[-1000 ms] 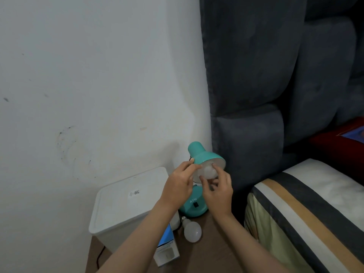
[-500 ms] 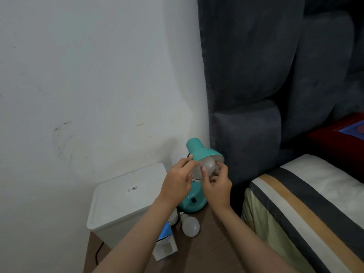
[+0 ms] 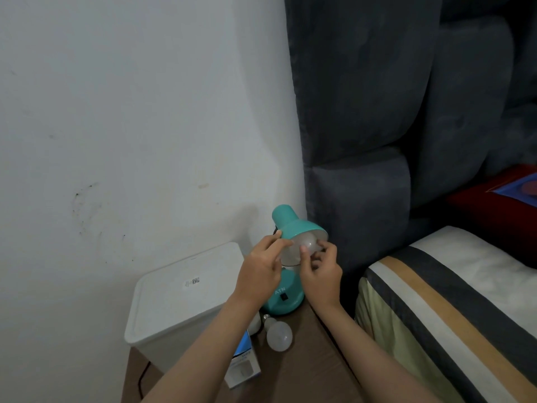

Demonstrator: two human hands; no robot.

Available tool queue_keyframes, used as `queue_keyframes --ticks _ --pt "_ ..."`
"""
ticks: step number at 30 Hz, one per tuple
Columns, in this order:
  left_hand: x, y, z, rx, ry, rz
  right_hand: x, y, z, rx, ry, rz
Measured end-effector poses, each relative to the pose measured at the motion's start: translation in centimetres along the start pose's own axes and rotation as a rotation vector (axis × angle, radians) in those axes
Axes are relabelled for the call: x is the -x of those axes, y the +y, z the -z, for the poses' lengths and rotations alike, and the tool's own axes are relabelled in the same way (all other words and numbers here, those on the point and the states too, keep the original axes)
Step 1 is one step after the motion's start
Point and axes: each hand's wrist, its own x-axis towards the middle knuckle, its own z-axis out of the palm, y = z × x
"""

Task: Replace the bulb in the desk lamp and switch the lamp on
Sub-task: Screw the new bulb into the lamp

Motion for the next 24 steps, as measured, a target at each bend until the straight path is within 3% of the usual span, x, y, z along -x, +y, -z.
queue_keyframes --ticks 8,18,24 --pt "0.0 -0.1 -0.3 0.014 0.016 0.017 0.3 1.0 0.4 -0.033 -0.114 0.142" --pt "0.1 -0.2 -0.6 0.011 0.018 0.017 0.4 0.5 0.4 0.029 -0.116 0.100" --pt "0.0 -0.1 -0.5 0.025 0.027 0.010 0.6 0.7 0.2 0.144 -0.049 0.327"
